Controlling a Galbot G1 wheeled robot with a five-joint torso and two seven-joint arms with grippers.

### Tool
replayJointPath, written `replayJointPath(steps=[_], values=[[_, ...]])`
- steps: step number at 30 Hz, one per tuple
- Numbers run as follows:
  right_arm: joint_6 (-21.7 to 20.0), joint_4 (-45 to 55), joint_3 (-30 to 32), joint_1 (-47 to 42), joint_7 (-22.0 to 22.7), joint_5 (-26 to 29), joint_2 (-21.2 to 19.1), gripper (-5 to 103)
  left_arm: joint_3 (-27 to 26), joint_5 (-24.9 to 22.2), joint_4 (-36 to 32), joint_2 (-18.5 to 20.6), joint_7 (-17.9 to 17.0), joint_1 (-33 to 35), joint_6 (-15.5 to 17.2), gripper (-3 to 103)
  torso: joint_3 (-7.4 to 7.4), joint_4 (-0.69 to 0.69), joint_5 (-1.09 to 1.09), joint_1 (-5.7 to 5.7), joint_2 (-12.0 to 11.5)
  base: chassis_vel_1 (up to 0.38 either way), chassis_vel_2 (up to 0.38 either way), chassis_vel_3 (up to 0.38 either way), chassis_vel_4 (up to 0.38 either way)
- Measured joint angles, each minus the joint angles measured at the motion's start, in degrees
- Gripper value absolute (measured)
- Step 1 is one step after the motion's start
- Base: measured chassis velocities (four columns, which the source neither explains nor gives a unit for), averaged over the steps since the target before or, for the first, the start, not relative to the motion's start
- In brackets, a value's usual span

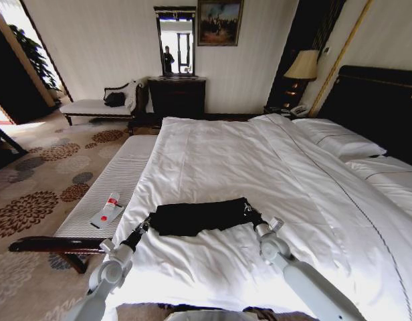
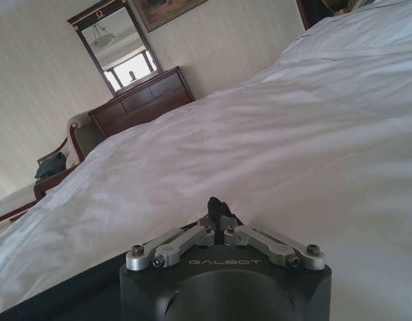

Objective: Fold the clothes on the bed.

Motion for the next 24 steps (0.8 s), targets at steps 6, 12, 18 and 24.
replayJointPath(steps=[6,12,18,24], values=[[0.34,-0.83,0.08,0.74,-0.13,-1.01,0.3,2,0.09,0.73,-1.26,-0.32,-0.41,0.2,-0.69,-2,0.0,-0.02,0.0,0.01,0.0,0.0,0.0,0.0,0.0],[-0.43,10.03,2.41,-4.91,3.6,-2.26,-2.32,24,-3.35,3.52,-6.32,0.14,-1.11,4.19,-3.05,18,0.0,-0.01,-0.01,0.0,0.0,0.0,0.0,0.0,0.0],[-1.28,16.58,4.57,-8.95,7.72,-2.86,-3.47,45,-7.31,2.65,-10.16,-0.31,-1.54,6.07,-4.1,40,0.0,-0.05,-0.01,-0.01,0.0,0.0,0.0,0.0,0.0],[-5.01,21.43,3.86,-0.92,10.82,3.1,-3.78,68,-11.61,1.0,-22.14,-0.09,-4.83,2.36,-1.48,61,0.0,0.03,-0.02,0.0,0.0,0.0,0.0,0.0,0.0]])
